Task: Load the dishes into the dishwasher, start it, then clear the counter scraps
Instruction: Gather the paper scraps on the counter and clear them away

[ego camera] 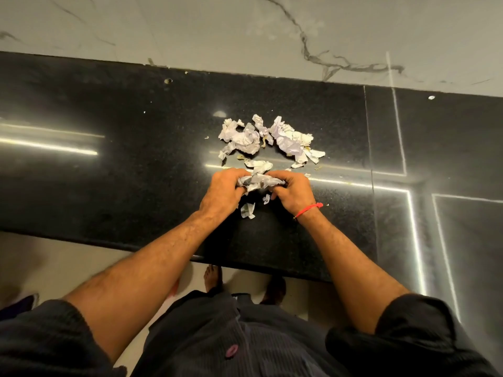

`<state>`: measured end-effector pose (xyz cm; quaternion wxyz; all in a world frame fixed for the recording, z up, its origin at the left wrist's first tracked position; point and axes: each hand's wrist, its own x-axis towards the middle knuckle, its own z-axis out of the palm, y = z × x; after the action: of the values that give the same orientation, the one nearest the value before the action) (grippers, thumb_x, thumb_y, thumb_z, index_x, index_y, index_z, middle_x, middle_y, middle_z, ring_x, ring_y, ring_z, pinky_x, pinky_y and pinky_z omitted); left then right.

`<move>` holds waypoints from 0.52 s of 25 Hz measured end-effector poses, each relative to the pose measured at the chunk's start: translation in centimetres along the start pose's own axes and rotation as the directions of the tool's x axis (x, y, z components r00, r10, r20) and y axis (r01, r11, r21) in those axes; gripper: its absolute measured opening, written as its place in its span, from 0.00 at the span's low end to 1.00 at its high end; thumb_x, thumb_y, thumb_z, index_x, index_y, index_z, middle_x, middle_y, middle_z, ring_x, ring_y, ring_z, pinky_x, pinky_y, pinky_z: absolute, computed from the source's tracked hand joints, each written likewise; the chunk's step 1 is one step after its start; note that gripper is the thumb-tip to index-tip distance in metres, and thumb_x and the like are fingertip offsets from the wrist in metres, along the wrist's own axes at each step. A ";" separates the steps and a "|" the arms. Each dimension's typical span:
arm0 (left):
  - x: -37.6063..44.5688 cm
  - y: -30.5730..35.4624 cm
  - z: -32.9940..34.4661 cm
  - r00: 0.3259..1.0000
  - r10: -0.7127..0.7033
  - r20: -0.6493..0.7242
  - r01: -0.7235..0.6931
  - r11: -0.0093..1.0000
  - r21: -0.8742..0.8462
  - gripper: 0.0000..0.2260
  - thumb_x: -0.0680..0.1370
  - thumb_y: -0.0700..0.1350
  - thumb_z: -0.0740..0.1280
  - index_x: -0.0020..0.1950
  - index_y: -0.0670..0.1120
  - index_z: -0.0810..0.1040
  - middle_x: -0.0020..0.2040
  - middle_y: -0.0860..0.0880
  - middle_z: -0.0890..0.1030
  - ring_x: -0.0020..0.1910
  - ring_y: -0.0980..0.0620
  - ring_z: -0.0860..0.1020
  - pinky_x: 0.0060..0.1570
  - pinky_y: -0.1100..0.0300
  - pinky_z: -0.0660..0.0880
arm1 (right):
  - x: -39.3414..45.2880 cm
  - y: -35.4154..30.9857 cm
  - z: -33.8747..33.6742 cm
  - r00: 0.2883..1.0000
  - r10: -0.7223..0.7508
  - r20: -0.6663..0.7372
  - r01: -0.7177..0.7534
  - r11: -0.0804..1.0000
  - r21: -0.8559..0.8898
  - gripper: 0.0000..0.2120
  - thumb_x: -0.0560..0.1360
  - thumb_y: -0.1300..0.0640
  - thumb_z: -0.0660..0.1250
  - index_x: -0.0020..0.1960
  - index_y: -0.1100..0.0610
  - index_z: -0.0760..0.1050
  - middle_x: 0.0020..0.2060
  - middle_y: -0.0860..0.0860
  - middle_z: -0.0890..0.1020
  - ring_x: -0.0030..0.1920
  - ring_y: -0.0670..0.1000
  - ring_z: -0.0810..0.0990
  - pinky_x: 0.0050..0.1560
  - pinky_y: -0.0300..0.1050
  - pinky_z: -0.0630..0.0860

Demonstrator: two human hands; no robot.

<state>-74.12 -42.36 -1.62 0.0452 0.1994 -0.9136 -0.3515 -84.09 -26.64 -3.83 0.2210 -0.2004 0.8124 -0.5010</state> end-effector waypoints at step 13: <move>-4.6 -5.8 -8.7 0.985 0.153 -0.076 -0.156 0.987 -0.048 0.12 0.73 0.35 0.72 0.51 0.51 0.85 0.42 0.53 0.83 0.41 0.55 0.79 0.44 0.59 0.77 | -5.1 -8.0 9.2 0.982 -0.110 -0.153 0.117 0.992 0.041 0.12 0.73 0.70 0.71 0.55 0.63 0.83 0.40 0.54 0.83 0.29 0.48 0.78 0.34 0.37 0.77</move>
<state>-66.03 -49.86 1.31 0.1105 0.1391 -0.9142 -0.3642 -73.90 -33.85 0.51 0.1351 -0.2024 0.8014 -0.5464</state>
